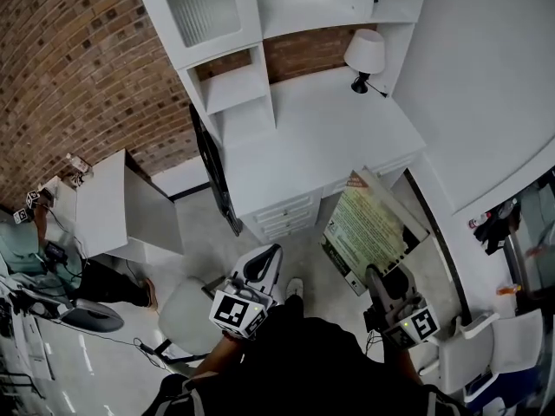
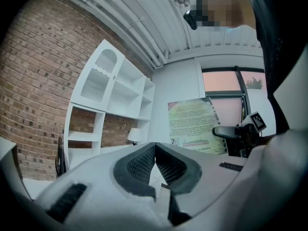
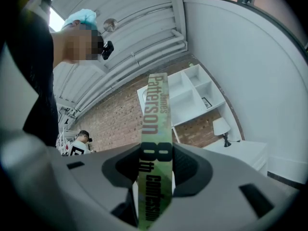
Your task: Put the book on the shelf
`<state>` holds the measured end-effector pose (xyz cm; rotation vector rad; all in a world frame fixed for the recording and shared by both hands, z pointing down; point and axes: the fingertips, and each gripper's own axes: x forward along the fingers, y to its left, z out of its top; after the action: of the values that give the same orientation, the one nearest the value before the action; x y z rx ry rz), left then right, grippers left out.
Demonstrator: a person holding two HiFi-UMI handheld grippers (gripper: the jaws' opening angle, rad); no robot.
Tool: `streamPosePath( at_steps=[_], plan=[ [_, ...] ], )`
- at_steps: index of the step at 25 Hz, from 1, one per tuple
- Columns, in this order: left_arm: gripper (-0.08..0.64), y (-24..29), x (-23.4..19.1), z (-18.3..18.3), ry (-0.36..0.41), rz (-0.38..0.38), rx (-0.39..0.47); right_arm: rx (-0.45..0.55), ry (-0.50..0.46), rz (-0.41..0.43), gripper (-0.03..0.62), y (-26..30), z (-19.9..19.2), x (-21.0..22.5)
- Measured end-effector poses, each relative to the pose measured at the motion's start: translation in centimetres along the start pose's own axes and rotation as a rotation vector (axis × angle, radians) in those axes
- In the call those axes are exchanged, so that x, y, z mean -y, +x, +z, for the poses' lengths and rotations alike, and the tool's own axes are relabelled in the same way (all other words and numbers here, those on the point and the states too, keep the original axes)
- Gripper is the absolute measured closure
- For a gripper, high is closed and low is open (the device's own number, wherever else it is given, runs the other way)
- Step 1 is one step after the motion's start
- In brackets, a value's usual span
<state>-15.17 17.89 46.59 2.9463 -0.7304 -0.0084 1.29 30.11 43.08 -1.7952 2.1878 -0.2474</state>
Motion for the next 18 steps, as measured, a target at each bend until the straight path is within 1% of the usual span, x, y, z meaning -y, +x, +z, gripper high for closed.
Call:
streamPosePath(
  at_steps=[5,9,11,15,18],
  plan=[
    [0.541,1.9,-3.8,-0.5,0.008,-0.012,-0.018,-0.009,-0.008,-0.009,0.423,4.1,-0.5,0.6],
    [0.541,3.1,-6.9,-0.6,-0.015,-0.024,-0.017,-0.018,-0.007,-0.017,0.423,7.4,-0.8,0.7],
    [0.541,3.8,-7.7,-0.2,-0.022,-0.033,-0.018,-0.016,-0.013,-0.019,0.423,8.5,-0.7,0.9],
    [0.541,5.0,-9.1,0.1,0.0,-0.052,-0.017,-0.008,-0.023,-0.038,0.423,9.4,-0.7,1.2],
    [0.541,5.4,-9.3,0.3,-0.014,-0.06,-0.011,-0.022,-0.014,-0.044,0.423,9.3,-1.1,1.5]
  ],
)
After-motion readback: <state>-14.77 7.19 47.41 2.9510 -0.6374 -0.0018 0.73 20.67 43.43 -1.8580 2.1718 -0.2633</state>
